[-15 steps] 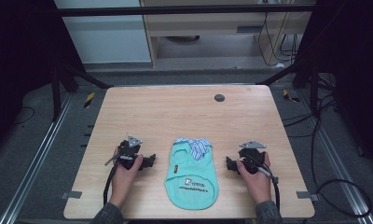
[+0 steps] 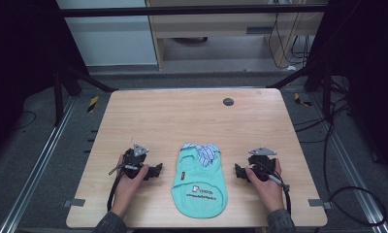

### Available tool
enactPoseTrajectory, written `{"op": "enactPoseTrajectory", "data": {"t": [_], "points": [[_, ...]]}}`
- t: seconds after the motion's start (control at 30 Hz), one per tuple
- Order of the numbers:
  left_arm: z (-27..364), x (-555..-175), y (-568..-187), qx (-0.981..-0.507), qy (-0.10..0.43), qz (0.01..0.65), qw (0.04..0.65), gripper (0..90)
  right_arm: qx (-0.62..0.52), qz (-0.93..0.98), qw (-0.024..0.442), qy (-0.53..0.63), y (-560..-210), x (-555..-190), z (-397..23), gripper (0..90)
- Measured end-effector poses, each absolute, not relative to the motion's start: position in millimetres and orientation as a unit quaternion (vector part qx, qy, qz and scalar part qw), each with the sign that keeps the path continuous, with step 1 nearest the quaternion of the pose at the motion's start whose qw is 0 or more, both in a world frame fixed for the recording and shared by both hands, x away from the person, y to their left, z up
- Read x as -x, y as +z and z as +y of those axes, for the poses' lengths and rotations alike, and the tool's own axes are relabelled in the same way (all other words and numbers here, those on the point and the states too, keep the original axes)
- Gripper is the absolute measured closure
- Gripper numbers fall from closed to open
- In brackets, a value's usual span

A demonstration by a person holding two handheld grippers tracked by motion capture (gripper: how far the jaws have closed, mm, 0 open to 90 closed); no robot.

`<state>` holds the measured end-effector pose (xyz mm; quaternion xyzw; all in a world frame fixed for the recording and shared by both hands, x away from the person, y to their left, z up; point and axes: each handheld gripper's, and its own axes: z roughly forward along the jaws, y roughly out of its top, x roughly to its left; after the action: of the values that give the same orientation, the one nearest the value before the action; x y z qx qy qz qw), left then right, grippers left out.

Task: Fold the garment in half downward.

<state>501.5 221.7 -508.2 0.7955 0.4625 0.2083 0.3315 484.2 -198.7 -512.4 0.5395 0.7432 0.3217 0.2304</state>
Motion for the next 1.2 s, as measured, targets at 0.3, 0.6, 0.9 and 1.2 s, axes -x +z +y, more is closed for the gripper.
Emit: {"op": "enactPoseTrajectory", "data": {"t": [0.3,0.6,0.9,1.2], "points": [[220,-495,-491,-0.8,0.212,0.433,0.357,4.6,-0.491,0.766,0.24,0.339,-500,-472,-185,20.1],[214,-511,-467,-0.823,0.193,0.413,0.338,6.8,-0.447,0.802,0.211,0.335,-484,-479,-166,35.1],[181,-537,-454,-0.838,0.172,0.389,0.343,16.5,-0.439,0.808,0.176,0.351,-472,-514,-160,55.2],[152,-565,-446,-0.848,0.153,0.379,0.338,27.5,-0.427,0.813,0.156,0.364,-469,-535,-150,70.4]]}}
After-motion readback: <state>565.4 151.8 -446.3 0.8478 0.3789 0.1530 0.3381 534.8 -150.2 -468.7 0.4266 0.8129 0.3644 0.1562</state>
